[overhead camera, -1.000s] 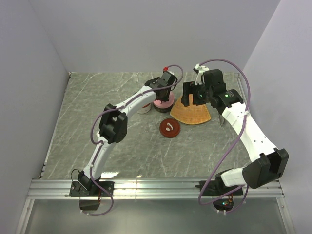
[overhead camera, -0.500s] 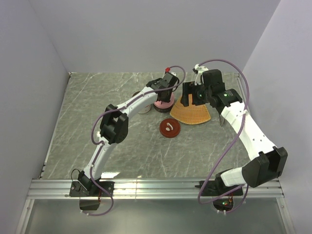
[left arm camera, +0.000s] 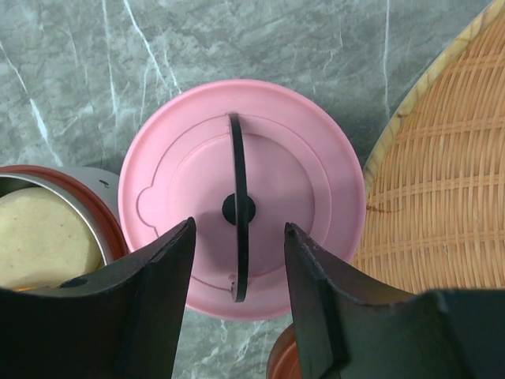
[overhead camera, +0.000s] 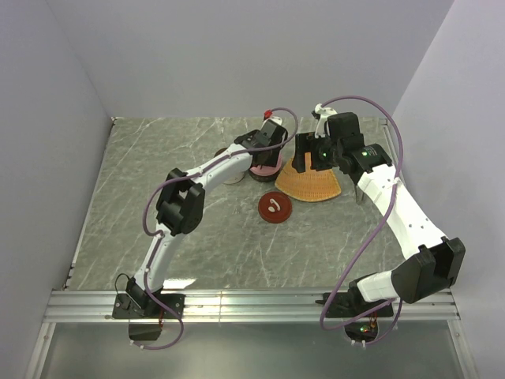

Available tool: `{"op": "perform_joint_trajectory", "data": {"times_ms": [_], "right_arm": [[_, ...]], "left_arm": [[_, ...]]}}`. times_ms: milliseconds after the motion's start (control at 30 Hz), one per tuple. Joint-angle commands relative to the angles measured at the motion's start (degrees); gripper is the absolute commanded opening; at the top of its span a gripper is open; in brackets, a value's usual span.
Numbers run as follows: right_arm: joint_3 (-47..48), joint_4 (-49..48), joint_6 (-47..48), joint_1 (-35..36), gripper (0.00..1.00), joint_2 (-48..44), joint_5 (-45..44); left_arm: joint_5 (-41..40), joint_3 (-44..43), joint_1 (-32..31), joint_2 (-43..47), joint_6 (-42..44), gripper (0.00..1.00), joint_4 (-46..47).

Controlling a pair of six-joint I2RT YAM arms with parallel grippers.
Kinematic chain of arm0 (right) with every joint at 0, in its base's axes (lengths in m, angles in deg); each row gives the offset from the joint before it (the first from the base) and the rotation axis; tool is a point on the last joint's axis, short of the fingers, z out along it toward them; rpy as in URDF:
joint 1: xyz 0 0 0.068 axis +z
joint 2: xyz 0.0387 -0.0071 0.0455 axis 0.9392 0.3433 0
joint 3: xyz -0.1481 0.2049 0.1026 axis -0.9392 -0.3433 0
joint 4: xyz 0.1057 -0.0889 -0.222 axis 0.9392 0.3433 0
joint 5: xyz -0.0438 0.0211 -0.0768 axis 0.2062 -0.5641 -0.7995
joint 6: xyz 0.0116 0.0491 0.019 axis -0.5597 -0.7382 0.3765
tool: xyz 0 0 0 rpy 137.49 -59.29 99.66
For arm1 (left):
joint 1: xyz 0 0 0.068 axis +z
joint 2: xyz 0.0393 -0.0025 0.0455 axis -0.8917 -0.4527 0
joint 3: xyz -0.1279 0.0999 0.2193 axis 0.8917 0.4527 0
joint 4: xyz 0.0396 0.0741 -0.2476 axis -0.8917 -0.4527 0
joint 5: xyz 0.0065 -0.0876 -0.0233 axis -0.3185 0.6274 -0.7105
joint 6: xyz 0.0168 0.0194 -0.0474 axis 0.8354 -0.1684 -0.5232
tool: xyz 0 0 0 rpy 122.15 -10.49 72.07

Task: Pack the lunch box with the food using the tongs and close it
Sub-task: Put the lid back on the lunch box, then pick up the lid of the lunch box with the right arm

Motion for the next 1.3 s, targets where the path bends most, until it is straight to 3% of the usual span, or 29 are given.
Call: {"op": "perform_joint_trajectory", "data": {"times_ms": [0,500,733,967,1167,1267], "right_arm": [[2.4,-1.4,-0.1,0.3,0.91,-0.1,0.4],[1.3,-1.9,0.1,0.3,0.91,-0.4,0.4],[-3.0,-3.5,1.4,0.4,0.91,-1.6,0.0],[-8.3,-4.6,2.4,1.5,0.91,-1.7,1.5],[-12.9,-6.5,2.2,5.5,0.87,0.7,1.7],[-14.6,-7.6,2.4,7.8,0.84,2.4,1.9]], "left_arm": [[-2.0,3.6,-0.5,7.4,-1.3,0.55,6.0],[-1.4,22.0,0.5,25.6,-4.4,0.56,24.4],[1.3,40.5,11.1,44.1,-10.5,0.56,30.8],[-0.3,56.0,18.6,60.5,-9.8,0.59,26.1],[-1.7,64.9,19.5,70.3,-13.2,0.69,23.6],[-2.4,66.6,19.8,72.7,-14.5,0.83,21.5]]}}
